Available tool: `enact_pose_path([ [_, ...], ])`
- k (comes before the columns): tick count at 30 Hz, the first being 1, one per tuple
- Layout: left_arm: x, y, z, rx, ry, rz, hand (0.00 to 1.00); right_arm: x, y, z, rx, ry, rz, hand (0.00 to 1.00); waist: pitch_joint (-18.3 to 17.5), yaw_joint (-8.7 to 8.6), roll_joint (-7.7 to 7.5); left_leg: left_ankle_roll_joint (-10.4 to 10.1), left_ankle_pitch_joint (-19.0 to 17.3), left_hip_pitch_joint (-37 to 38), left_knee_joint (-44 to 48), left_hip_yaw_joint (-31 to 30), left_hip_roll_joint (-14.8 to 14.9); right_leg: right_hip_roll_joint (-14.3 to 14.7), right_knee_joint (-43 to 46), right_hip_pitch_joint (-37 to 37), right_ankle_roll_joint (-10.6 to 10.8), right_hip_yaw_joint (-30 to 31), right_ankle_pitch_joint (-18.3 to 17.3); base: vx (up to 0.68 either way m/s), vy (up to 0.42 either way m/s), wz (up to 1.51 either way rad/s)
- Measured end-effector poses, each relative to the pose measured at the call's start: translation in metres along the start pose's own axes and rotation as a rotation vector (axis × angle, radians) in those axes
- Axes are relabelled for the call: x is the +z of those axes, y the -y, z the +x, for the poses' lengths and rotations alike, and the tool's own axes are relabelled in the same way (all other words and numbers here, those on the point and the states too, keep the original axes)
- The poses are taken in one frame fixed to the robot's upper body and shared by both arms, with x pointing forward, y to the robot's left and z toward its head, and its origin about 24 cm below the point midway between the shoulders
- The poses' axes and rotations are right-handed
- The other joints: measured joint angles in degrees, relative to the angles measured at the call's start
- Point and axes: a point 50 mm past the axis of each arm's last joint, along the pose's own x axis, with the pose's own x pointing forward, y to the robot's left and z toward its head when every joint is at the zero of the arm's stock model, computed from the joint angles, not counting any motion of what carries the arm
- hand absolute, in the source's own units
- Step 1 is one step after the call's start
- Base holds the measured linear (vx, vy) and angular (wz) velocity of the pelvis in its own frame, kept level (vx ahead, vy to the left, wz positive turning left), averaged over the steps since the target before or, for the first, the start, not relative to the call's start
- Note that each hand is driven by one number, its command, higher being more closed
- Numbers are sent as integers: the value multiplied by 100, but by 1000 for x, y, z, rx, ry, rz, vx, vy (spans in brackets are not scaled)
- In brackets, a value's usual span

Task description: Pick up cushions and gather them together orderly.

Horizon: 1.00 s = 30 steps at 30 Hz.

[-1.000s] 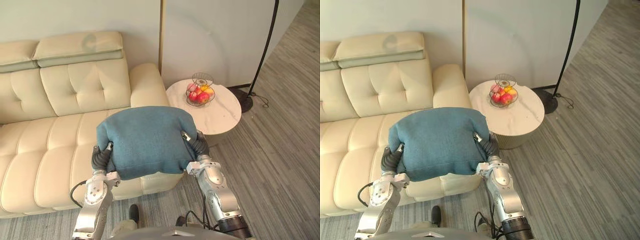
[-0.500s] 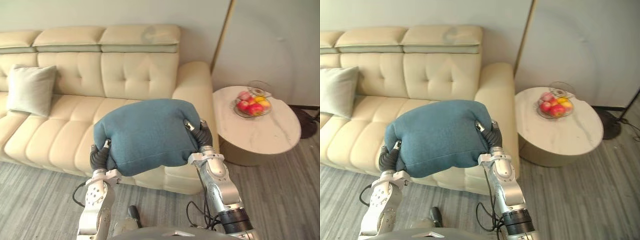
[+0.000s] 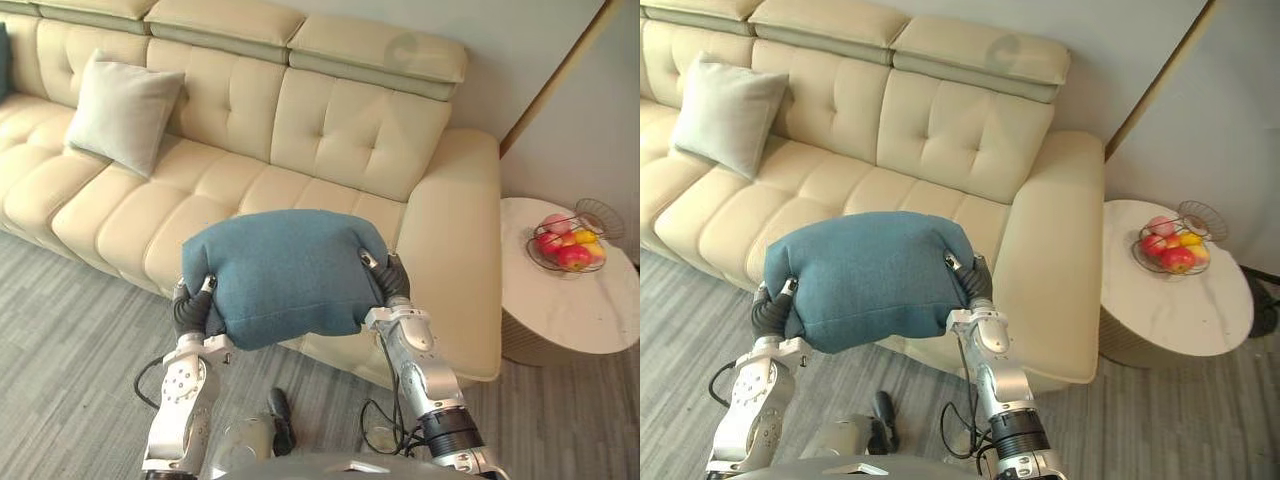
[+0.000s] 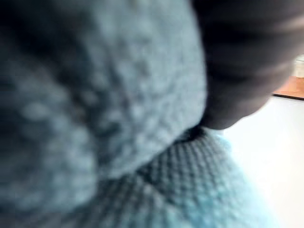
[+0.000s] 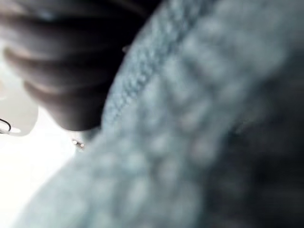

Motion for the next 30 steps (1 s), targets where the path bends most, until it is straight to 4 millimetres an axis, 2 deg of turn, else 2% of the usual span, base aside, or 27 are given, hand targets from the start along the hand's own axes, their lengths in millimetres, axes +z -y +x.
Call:
enact_pose_path([
  [1,0,1,0,-10,-1,0,100,0,1,0,-4,1,4,100,23,-61,37,-10,6,82,-184,-37,-13,226,-80,-90,4,-17,0,66,31,19],
  [2,0,2,0,-20,0,0,100,1,3,0,-11,2,8,100,46,-195,76,-73,-34,249,-572,-59,-60,586,-393,-241,-49,-3,40,127,42,42],
  [3,4,3,3,-36,17,11,100,1,4,-3,-23,8,27,100,28,-373,-279,150,-273,194,-66,44,-367,383,-915,-340,-122,-7,75,154,12,48],
  [4,7,8,6,-54,31,4,100,6,8,-6,-29,31,30,100,135,-388,-238,320,-357,182,797,-20,-214,397,-816,-386,-141,16,209,144,-21,43],
  [5,3,13,10,-71,19,0,100,5,14,-10,-48,32,38,100,277,-380,-187,128,-684,412,857,-243,-279,323,-476,-338,-104,192,309,116,-28,14],
  [6,-3,15,7,-69,-13,4,100,-2,19,-16,-65,4,36,100,180,-422,-8,89,-765,492,812,-177,-174,412,-512,-379,-295,276,336,202,17,-7],
  [7,-2,16,6,-94,-9,19,100,-4,22,-22,-75,-3,43,100,108,-402,99,9,-823,502,755,-199,-129,526,-740,-360,-433,236,433,177,38,-11],
  [8,-2,17,6,-102,-4,23,100,-3,22,-24,-76,1,47,100,103,-406,102,-9,-839,513,754,-211,-116,538,-839,-332,-423,207,439,286,-50,4],
  [9,-3,18,4,-118,-10,25,100,-2,23,-32,-83,5,53,100,71,-410,162,-173,-924,534,793,-305,-10,668,-1392,-27,-180,87,753,293,-124,22],
  [10,-7,18,0,-120,-26,27,100,-4,24,-38,-91,-1,55,100,14,-404,230,-338,-1010,538,883,-347,122,769,-1748,215,-171,-58,969,437,-164,28],
  [11,-10,16,-3,-116,-42,27,100,-3,24,-42,-94,4,60,100,-5,-390,226,-454,-997,453,1322,-307,257,838,-1996,441,-143,-180,1064,277,-92,20],
  [12,-12,15,-5,-111,-53,18,100,-1,24,-43,-93,11,60,100,-8,-386,230,-454,-998,312,1677,-279,355,868,-2052,521,-146,-227,1063,321,-108,13],
  [14,-18,16,-11,-101,-83,-12,100,7,24,-46,-83,40,71,100,-12,-343,228,-818,-732,-131,3228,-132,662,868,-2365,976,-166,-234,1061,356,-82,-5],
  [15,-20,17,-12,-105,-93,-21,100,10,24,-46,-79,55,68,100,-28,-261,248,-766,-737,-315,3753,-49,851,872,-2509,1167,-165,-120,1061,349,-4,-47],
  [16,-20,19,-13,-109,-98,-34,100,15,23,-46,-76,75,70,100,-54,-165,289,-712,-904,-441,4004,-6,1136,846,-2617,1340,-165,61,1061,225,11,-53],
  [17,-20,19,-13,-110,-95,-37,100,17,23,-46,-75,82,70,100,-61,-155,296,-723,-953,-485,3961,-19,1212,817,-2624,1359,-165,117,1061,251,93,-59],
  [19,-13,22,-14,-119,-67,-50,100,23,23,-45,-75,112,71,100,-59,-105,260,-742,-1059,-586,3284,-35,1376,608,-2627,1390,-162,347,1062,237,208,-45],
  [20,-9,25,-14,-130,-51,-63,100,24,25,-46,-84,117,72,100,-62,-101,260,-744,-929,-493,2144,-144,1360,435,-2623,1461,-144,464,1060,214,281,-43],
  [21,-8,26,-15,-132,-47,-73,100,24,26,-46,-88,117,71,100,-93,-82,311,-731,-591,-328,1334,-237,1354,403,-2610,1473,-51,529,1038,285,402,-73],
  [22,-5,28,-20,-130,-39,-95,100,25,26,-46,-85,120,65,100,-205,-21,500,-853,838,-92,441,-518,1498,467,-2601,1490,378,686,886,284,403,-74],
  [23,-5,25,-19,-126,-36,-78,100,18,23,-48,-99,94,96,100,-274,-33,263,-1196,495,-44,643,-593,1302,234,-2598,1523,698,846,669,259,364,-63],
  [24,-5,24,-19,-122,-38,-77,100,16,22,-49,-102,87,104,100,-283,-22,248,-1202,449,-38,673,-612,1263,236,-2500,1472,705,842,674,169,240,-28],
  [25,-5,23,-19,-119,-35,-73,100,13,19,-51,-106,77,123,100,-272,-12,167,-1226,401,-38,839,-732,1164,232,-2294,1389,700,835,670,62,103,-44],
  [26,-8,19,-22,-101,-48,-66,100,11,16,-52,-103,67,132,100,-261,75,126,-1247,215,-44,1245,-1302,1042,163,-2125,1340,691,965,679,50,93,-80],
  [27,-9,16,-26,-92,-54,-65,100,10,15,-52,-96,65,130,100,-267,160,135,-1239,-16,18,1419,-1658,993,162,-2138,1337,695,1182,671,33,76,-107],
  [28,-9,15,-28,-87,-56,-66,100,10,15,-52,-94,66,129,100,-274,204,146,-1277,-209,83,1473,-1728,1009,179,-2208,1333,750,1347,635,-2,87,-108],
  [30,-13,14,-32,-86,-72,-65,100,8,16,-54,-99,55,123,100,-299,190,225,-1360,-663,225,1422,-1547,1160,298,-2322,1176,840,1802,742,-74,156,-122],
])
